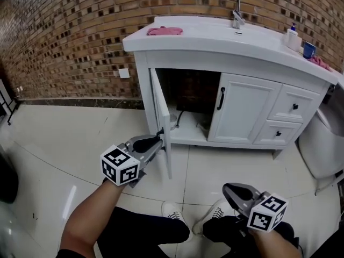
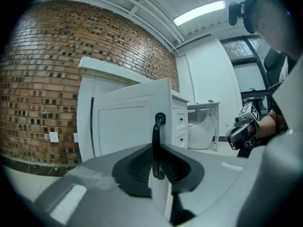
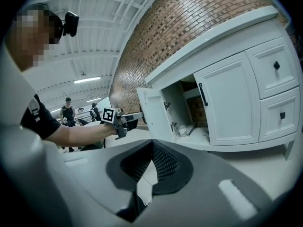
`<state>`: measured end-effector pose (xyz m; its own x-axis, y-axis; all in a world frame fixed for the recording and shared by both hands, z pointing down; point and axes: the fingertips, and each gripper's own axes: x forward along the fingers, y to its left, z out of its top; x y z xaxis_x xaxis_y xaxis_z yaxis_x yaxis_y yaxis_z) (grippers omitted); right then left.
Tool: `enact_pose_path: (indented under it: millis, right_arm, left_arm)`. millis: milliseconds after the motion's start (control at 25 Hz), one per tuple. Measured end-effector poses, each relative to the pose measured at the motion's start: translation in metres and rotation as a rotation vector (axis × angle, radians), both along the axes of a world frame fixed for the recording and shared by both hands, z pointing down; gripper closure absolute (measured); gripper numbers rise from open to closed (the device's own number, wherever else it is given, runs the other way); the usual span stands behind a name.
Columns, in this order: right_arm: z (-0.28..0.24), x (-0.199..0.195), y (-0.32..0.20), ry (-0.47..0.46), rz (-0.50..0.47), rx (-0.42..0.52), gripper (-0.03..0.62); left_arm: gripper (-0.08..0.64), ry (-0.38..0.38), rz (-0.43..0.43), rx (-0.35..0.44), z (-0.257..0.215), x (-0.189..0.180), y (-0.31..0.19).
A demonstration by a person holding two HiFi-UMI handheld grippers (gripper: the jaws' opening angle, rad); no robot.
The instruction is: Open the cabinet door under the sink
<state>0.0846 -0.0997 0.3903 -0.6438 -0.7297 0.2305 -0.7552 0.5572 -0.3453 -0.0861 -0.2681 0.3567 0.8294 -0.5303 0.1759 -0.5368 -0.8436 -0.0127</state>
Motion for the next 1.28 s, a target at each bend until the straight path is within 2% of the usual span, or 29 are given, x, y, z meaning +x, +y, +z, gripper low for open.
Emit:
enact_pose_path:
  millis: [360,600,1080,1280]
  right_arm:
    - [-0.002,-0.001,-0.001,0.013,0.017,0.009,0.588]
    - [-0.003,-0.008,-0.001,0.015,0.002,0.011,0.588]
    - [-0.005,-0.001,0.0,0.007,0.013,0.018,0.588]
    - [-0.007,-0.001,0.0,0.006,0.018,0.023,0.588]
  left_arm:
    - [0.518,0.02,-0.126,0.008,-0.002,-0.068,-0.009]
    - [0.534,0.05,-0.263,0.022,-0.002,-0.119,-0.025]
    - [0.525,0.036,-0.288,0.041,-0.003,-0.12,-0.025]
    - [0.523,0.04,-0.335,0.027,-0.003,-0.122,-0.021]
